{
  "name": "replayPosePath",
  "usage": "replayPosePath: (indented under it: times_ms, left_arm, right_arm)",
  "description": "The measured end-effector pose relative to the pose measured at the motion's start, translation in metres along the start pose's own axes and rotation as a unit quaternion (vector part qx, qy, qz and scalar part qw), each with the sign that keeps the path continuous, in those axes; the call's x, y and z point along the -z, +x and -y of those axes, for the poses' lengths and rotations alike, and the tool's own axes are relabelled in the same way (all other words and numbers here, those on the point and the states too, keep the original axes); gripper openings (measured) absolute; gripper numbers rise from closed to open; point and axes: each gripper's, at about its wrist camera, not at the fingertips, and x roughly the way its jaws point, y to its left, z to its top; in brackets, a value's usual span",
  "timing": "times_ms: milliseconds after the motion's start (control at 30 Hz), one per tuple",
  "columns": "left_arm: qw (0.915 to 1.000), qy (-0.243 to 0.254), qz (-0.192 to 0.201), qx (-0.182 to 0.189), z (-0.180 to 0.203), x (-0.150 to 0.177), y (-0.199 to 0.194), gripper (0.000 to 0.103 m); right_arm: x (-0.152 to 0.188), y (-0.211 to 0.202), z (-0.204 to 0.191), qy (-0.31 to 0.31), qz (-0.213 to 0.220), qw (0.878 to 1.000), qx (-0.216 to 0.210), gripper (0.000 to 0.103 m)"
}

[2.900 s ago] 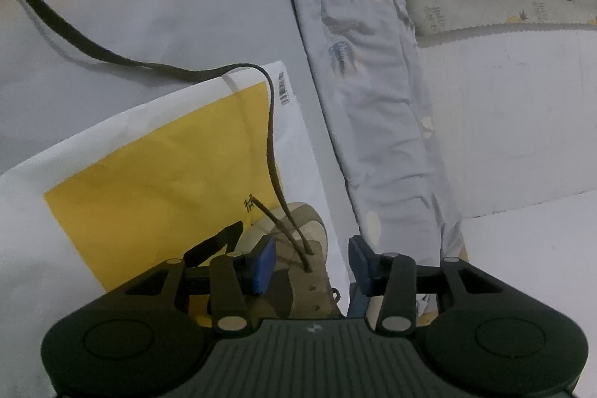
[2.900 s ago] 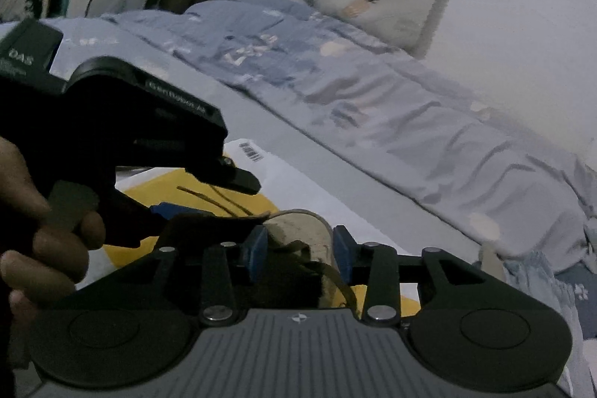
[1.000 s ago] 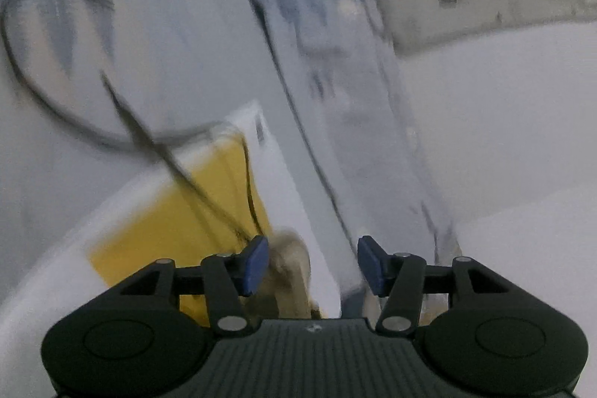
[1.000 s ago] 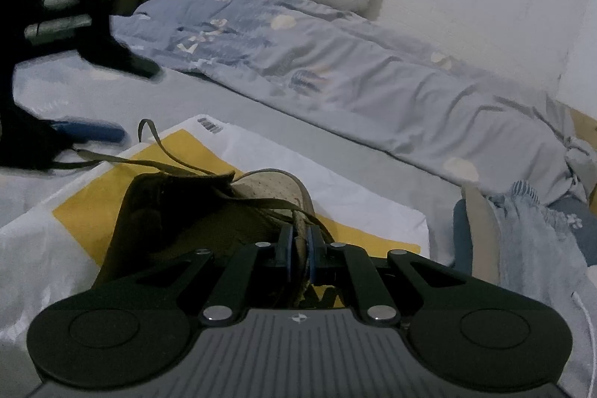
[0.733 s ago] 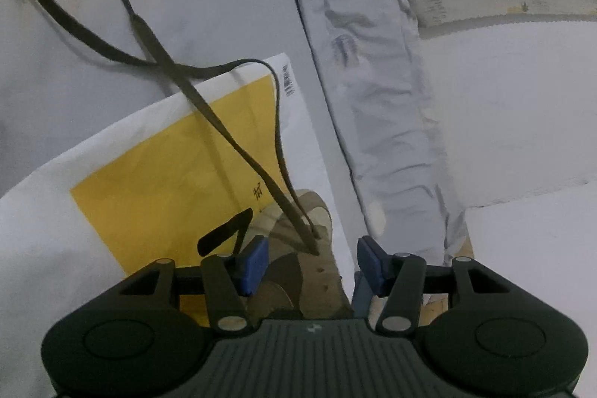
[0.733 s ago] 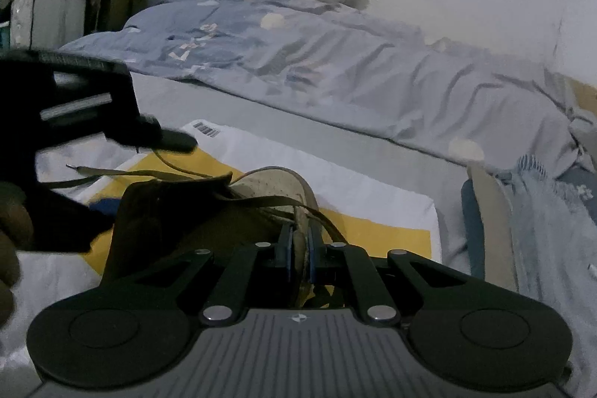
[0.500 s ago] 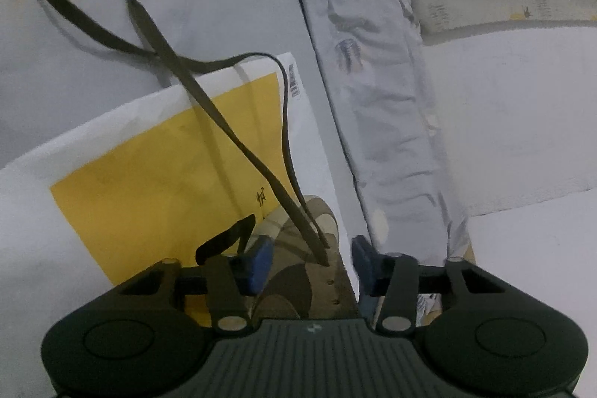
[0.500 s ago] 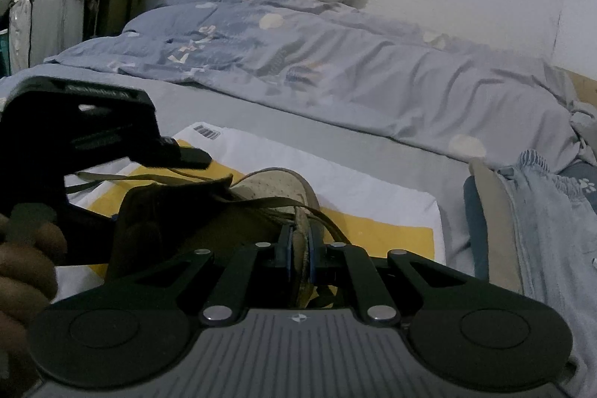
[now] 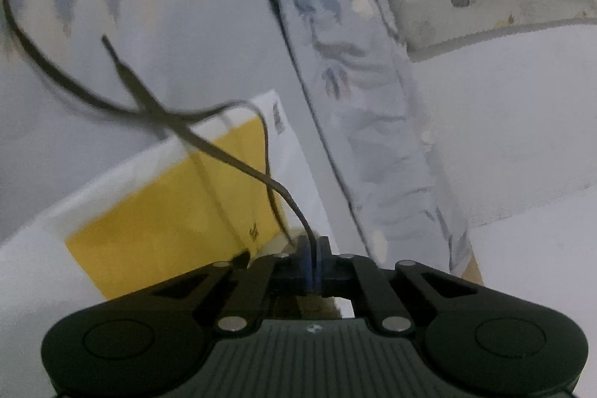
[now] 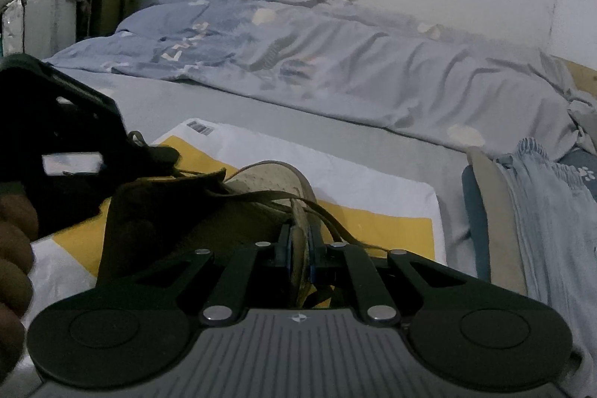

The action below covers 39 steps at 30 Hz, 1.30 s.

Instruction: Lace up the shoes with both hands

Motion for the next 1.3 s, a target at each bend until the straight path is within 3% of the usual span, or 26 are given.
replayPosePath:
  times_ms: [333, 533, 633, 800, 933, 1133, 1167, 1233, 1300]
  left_arm:
    - [0.9979, 0.003, 0.064, 0.012, 0.005, -0.039, -0.046, 0.0]
    - [0.9954, 0.014, 0.095, 0.001, 0.007, -0.051, -0.07, 0.0]
    - [0.9922, 0.013, 0.122, -0.023, 0.003, -0.058, -0.084, 0.0]
    - [0.9818, 0.0, 0.165, -0.094, -0.013, -0.064, -0.108, 0.0]
    - [0.9735, -0.009, 0.179, -0.142, -0.019, -0.065, -0.116, 0.0]
    - [0.9688, -0.004, 0.172, -0.178, -0.02, -0.063, -0.118, 0.001]
    - [0.9666, -0.002, 0.176, -0.187, -0.02, -0.062, -0.119, 0.002]
    - [0.966, -0.001, 0.177, -0.188, -0.018, -0.062, -0.121, 0.025]
    - [0.9682, 0.017, 0.18, -0.173, -0.012, -0.061, -0.121, 0.036]
  right_arm:
    - [-0.001, 0.0, 0.0, 0.007, -0.003, 1.0, -0.002, 0.006]
    - [-0.001, -0.001, 0.001, 0.007, -0.003, 1.0, -0.003, 0.006]
    - [-0.001, -0.001, 0.001, 0.006, -0.004, 1.0, -0.004, 0.006]
    - [-0.002, -0.001, 0.002, 0.006, -0.005, 1.0, -0.006, 0.006]
    - [-0.002, 0.0, 0.003, 0.006, -0.006, 1.0, -0.009, 0.006]
    - [-0.002, -0.001, 0.004, 0.006, -0.007, 1.0, -0.012, 0.006]
    - [-0.002, -0.001, 0.004, 0.006, -0.007, 1.0, -0.012, 0.006]
    - [0.0, 0.002, 0.006, 0.005, -0.006, 1.0, -0.013, 0.006]
    - [0.0, 0.003, 0.006, 0.007, -0.005, 1.0, -0.014, 0.006]
